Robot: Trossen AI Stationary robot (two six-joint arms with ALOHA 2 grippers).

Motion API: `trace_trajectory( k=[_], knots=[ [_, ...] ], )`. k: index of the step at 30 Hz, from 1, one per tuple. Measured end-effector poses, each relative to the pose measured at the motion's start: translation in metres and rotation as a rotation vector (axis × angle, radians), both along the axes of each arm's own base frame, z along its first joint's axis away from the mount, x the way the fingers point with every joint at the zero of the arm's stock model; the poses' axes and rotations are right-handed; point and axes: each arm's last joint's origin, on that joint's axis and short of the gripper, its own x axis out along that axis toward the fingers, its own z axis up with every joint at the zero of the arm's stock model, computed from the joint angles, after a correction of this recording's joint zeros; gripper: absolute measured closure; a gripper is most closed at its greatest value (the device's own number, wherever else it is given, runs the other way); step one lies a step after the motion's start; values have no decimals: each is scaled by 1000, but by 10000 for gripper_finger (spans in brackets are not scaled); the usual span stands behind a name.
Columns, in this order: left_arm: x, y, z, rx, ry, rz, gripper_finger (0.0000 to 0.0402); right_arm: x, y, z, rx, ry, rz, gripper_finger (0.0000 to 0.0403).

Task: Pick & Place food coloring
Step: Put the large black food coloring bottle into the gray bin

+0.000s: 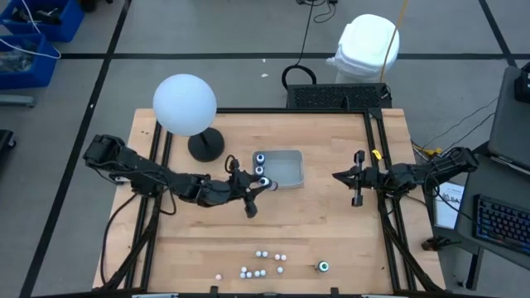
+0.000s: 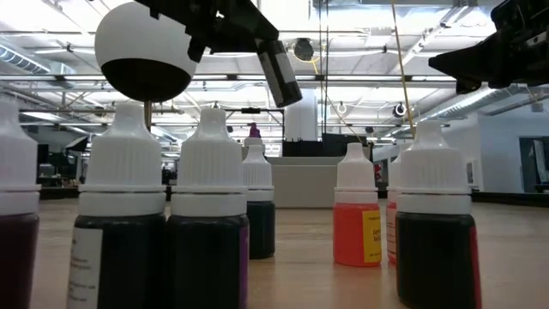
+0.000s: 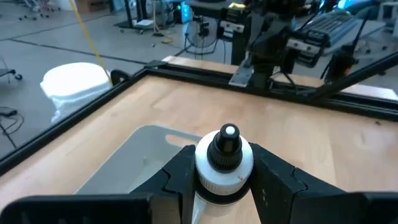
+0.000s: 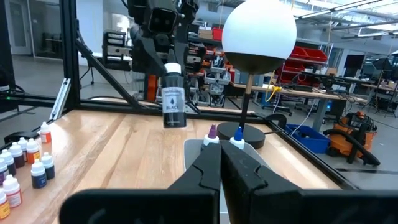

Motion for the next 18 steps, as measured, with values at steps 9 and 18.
trace_trajectory(
  k=[9,18],
  knots=[
    [5,5,-7,-3,18,-1,277,0,0,0,0,0,0,403],
    [5,5,-6,6,20,-3,277,0,0,0,0,0,0,403]
  ],
)
